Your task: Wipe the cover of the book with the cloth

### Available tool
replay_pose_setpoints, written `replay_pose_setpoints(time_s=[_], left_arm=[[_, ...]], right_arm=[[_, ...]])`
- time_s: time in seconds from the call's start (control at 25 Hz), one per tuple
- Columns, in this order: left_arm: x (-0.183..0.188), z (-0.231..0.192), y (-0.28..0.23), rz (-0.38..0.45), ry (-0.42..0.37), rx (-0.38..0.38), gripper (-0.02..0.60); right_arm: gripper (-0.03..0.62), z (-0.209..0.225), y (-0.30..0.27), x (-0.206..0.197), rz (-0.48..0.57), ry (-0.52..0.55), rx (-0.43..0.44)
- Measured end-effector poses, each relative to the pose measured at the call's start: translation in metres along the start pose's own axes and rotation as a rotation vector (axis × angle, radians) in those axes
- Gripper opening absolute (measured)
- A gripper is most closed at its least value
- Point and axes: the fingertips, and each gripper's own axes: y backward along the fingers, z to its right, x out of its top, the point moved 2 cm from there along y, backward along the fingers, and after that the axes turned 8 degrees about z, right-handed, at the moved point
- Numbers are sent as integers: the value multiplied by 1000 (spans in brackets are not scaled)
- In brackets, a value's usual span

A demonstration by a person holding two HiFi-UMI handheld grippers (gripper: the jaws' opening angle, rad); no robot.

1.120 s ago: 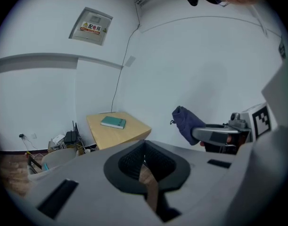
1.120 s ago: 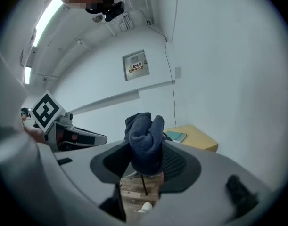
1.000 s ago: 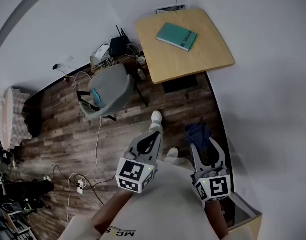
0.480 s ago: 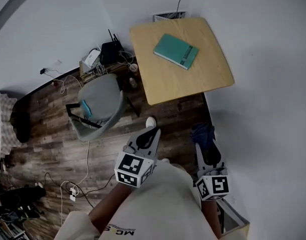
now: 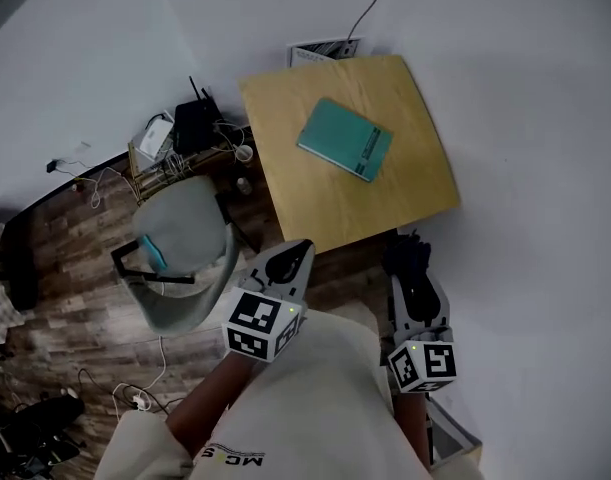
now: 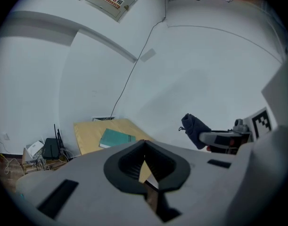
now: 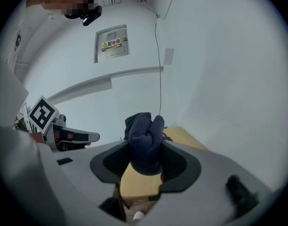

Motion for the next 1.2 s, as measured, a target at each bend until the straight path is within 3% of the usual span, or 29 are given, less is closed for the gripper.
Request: replay_pose_setpoints(time_s=[0.24, 0.44, 0.76, 1.2], left_arm=[[17, -42, -30, -7, 21, 24, 11], [26, -72, -44, 9, 27, 85, 11], [42, -88, -89, 46, 100, 232, 11], [30, -104, -169, 23, 179, 408, 11]], right_arm=[[189, 6, -57, 12, -53, 37, 30], [189, 9, -110, 19, -76, -10, 88], [189, 25, -188, 34, -134, 61, 293], [189, 37, -299, 21, -219, 209, 598]])
